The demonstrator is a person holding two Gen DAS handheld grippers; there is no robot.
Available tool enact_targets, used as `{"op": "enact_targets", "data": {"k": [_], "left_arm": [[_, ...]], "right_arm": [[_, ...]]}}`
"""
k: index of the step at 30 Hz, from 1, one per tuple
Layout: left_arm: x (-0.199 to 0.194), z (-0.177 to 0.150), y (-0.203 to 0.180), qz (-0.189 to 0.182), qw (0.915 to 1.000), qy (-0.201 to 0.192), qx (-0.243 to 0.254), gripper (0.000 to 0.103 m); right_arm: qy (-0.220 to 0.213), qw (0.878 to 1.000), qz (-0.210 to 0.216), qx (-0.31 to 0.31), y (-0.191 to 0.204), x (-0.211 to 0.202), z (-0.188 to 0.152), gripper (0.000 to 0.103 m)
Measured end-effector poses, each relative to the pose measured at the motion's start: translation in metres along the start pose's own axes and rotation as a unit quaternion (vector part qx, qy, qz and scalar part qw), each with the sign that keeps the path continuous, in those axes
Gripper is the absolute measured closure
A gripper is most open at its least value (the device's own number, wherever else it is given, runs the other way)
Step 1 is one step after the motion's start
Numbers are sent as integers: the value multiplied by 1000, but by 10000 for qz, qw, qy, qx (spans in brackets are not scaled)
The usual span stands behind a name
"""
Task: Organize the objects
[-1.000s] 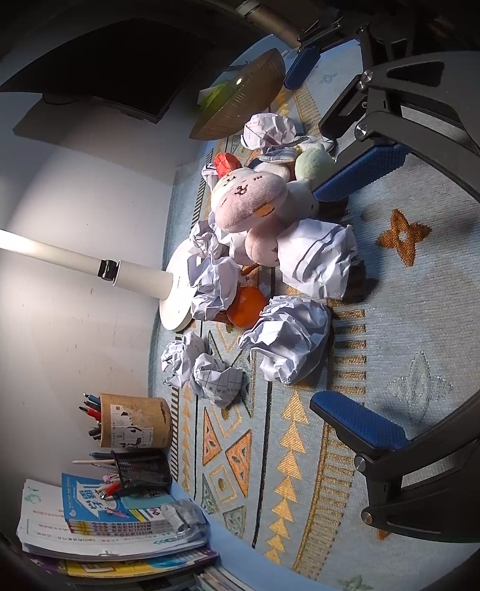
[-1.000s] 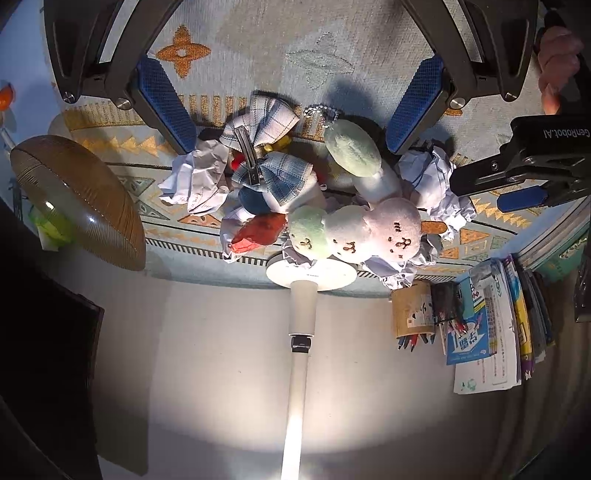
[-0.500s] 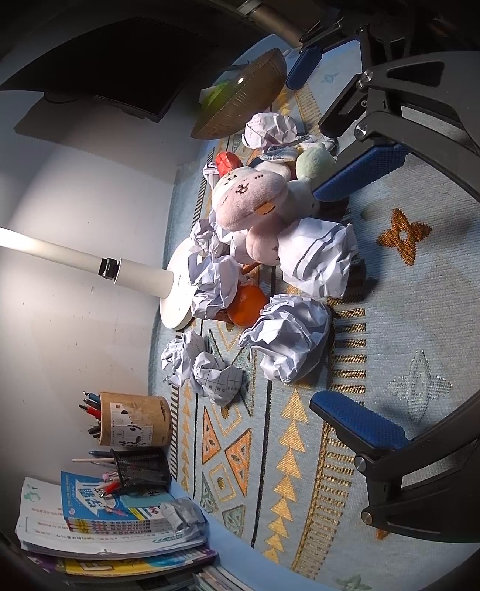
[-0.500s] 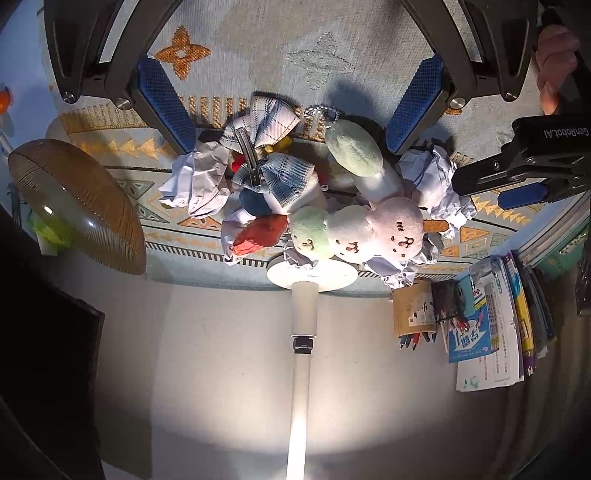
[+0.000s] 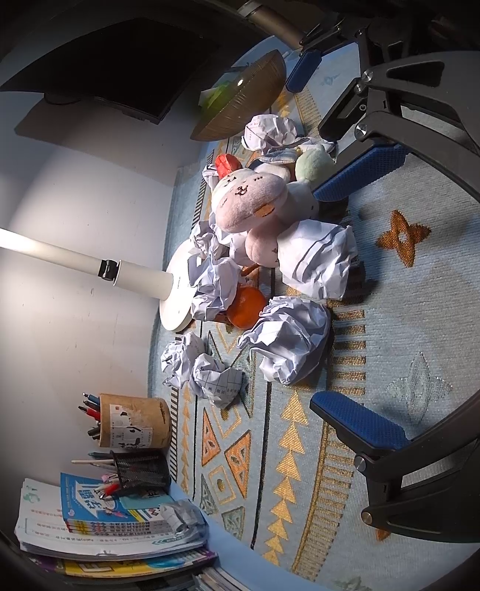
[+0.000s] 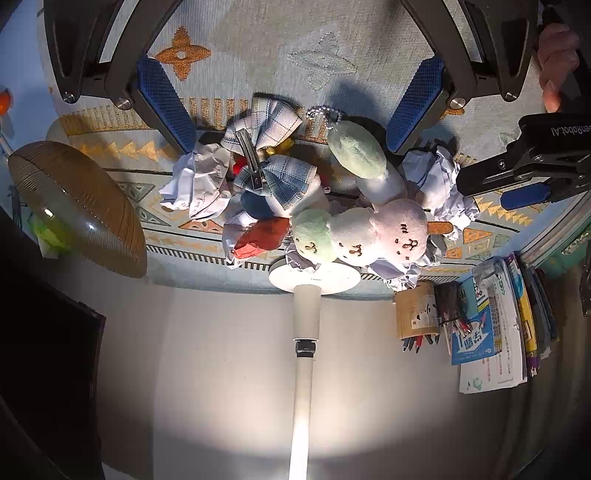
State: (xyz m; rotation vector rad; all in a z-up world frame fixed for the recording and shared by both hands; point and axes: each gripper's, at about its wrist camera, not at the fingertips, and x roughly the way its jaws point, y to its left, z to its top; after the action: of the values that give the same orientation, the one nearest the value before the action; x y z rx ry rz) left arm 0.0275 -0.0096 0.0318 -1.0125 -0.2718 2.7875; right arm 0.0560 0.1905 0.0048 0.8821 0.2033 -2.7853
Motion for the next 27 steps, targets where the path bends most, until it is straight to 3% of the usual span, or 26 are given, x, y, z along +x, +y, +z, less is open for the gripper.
{"op": "enact_targets", "data": {"k": [27], "left_arm": [[1,0,3,-15,10000,69,-47,1]], "right_arm": [[23,10000,-15,-35,3,-1,0,0]]}}
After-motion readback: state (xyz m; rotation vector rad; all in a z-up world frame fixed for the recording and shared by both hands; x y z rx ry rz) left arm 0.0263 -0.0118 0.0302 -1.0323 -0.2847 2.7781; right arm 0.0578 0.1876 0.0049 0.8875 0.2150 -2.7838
